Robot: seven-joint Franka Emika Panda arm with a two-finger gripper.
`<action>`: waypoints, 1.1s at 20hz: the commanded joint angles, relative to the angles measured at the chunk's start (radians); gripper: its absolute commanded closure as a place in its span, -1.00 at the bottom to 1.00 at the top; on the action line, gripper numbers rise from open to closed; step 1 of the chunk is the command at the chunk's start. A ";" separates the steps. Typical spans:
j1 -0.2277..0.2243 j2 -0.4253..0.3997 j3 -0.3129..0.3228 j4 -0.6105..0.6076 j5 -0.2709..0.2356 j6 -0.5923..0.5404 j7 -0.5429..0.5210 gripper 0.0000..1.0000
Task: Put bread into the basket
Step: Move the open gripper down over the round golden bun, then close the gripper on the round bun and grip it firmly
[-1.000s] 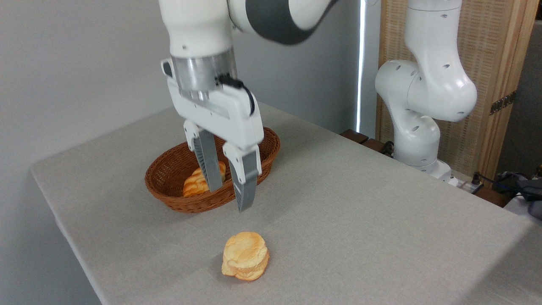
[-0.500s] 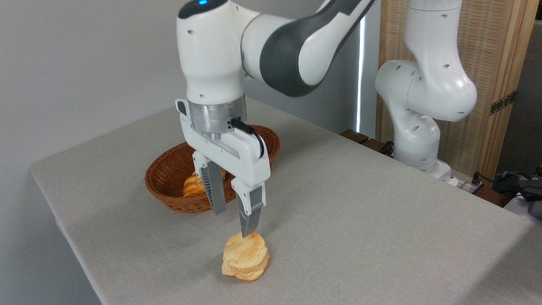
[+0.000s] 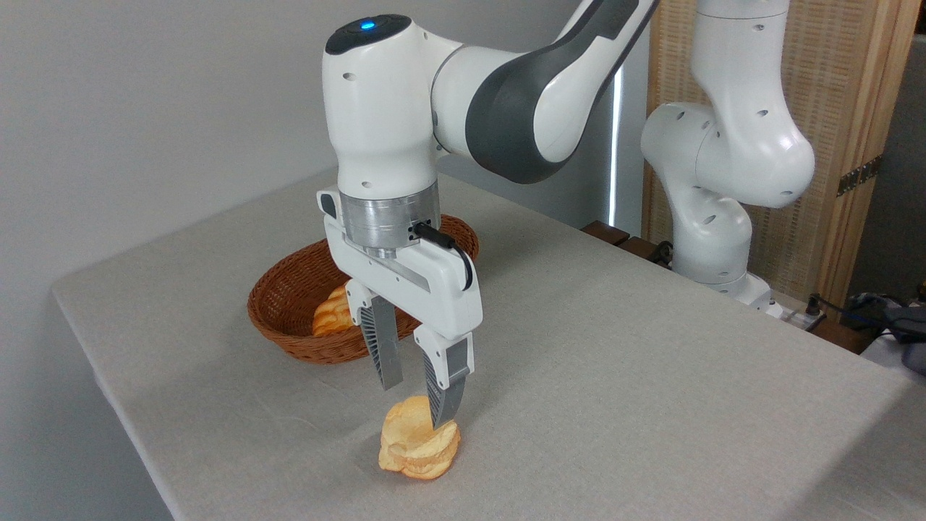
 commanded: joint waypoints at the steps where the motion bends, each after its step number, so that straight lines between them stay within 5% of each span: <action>1: -0.009 -0.011 0.008 -0.019 0.016 0.025 0.022 -1.00; 14: -0.009 0.000 0.008 -0.070 0.044 0.088 0.185 -1.00; 17: -0.009 0.003 0.008 -0.082 0.097 0.088 0.301 -1.00; 22: -0.009 0.007 0.008 -0.085 0.099 0.088 0.317 -1.00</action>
